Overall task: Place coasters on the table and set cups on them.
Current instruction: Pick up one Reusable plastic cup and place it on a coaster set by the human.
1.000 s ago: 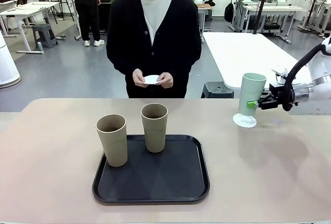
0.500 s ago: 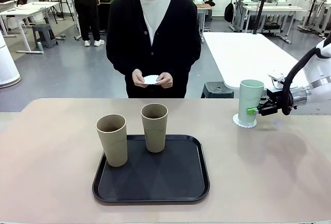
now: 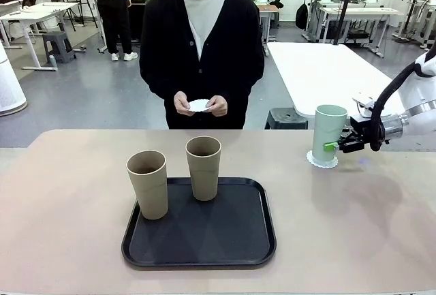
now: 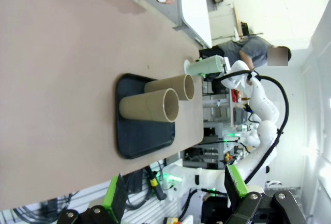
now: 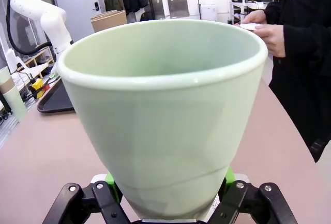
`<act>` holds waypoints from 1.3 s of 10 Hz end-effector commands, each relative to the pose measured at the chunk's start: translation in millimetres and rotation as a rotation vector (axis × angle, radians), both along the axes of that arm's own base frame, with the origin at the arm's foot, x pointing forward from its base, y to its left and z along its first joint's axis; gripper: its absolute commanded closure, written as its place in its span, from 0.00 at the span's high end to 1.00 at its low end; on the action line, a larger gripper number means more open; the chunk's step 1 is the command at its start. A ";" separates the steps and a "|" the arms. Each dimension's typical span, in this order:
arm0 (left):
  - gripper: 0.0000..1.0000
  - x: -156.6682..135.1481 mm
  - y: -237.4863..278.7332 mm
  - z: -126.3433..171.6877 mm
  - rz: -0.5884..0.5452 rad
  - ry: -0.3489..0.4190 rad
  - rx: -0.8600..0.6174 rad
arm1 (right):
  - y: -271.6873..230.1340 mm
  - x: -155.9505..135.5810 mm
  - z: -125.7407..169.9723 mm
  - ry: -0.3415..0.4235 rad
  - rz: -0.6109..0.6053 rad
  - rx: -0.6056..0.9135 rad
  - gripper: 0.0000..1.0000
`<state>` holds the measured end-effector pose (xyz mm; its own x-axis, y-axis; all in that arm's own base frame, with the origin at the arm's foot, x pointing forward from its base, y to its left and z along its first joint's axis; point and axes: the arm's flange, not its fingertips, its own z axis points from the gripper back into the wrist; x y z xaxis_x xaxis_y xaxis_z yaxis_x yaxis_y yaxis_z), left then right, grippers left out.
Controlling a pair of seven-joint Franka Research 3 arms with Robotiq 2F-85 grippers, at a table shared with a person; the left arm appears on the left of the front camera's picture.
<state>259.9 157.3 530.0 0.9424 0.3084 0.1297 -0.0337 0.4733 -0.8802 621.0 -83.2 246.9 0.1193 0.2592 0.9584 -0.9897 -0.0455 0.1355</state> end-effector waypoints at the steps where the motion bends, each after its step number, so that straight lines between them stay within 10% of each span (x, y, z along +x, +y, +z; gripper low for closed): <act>1: 1.00 -0.9 1.2 1.5 -0.007 -0.012 -0.011 | -1.3 4.5 -2.1 -0.039 0.022 0.022 0.81; 13: 1.00 -0.9 1.2 1.5 -0.007 -0.012 -0.011 | -8.2 7.7 -15.9 -0.034 0.053 0.031 0.81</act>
<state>259.9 157.3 530.0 0.9424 0.3084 0.1297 -0.0337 0.4733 -0.8802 623.6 -88.7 230.8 0.0882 0.2295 0.9693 -0.9917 -0.0711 0.1070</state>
